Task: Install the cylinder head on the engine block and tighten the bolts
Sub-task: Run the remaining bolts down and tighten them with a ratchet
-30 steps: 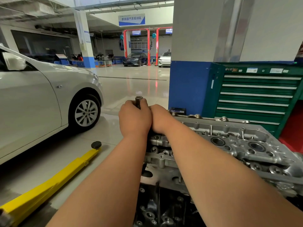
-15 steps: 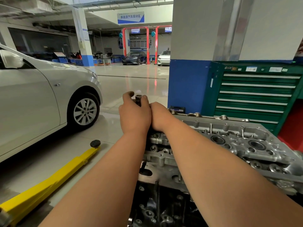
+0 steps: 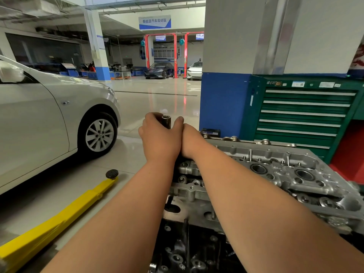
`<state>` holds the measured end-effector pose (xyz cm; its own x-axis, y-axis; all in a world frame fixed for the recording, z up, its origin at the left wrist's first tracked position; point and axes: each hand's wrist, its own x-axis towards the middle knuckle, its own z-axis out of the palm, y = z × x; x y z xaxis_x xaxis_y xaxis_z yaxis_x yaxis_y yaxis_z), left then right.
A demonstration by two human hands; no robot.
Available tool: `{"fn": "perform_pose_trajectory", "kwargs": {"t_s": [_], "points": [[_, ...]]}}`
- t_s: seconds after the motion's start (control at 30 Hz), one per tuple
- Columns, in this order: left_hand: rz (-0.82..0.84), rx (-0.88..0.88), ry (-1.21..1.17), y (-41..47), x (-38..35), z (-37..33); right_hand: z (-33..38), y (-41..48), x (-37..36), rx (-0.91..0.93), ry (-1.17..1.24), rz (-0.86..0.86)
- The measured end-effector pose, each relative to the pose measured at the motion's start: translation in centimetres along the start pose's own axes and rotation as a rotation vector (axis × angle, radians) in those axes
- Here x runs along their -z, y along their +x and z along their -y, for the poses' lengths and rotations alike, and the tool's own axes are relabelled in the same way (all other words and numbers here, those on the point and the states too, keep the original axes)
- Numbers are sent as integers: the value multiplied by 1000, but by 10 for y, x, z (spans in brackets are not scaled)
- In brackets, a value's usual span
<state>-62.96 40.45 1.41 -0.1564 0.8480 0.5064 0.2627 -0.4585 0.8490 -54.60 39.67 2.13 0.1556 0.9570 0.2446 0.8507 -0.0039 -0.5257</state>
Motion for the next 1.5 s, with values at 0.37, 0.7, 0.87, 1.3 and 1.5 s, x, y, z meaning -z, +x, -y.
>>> {"fn": "perform_pose_trajectory", "kwargs": {"t_s": [0.37, 0.7, 0.87, 1.3, 1.5], "points": [[30, 22, -27, 1, 0, -1, -1, -1, 1, 21, 71, -3], [-28, 17, -25, 2, 4, -1, 1, 0, -2, 81, 5, 25], [12, -1, -18, 0, 3, -1, 0, -2, 2, 72, -22, 46], [-25, 22, 30, 1, 6, 1, 2, 0, -1, 96, -119, 49], [36, -22, 53, -2, 3, 0, 1, 0, -1, 38, -22, 22]]}}
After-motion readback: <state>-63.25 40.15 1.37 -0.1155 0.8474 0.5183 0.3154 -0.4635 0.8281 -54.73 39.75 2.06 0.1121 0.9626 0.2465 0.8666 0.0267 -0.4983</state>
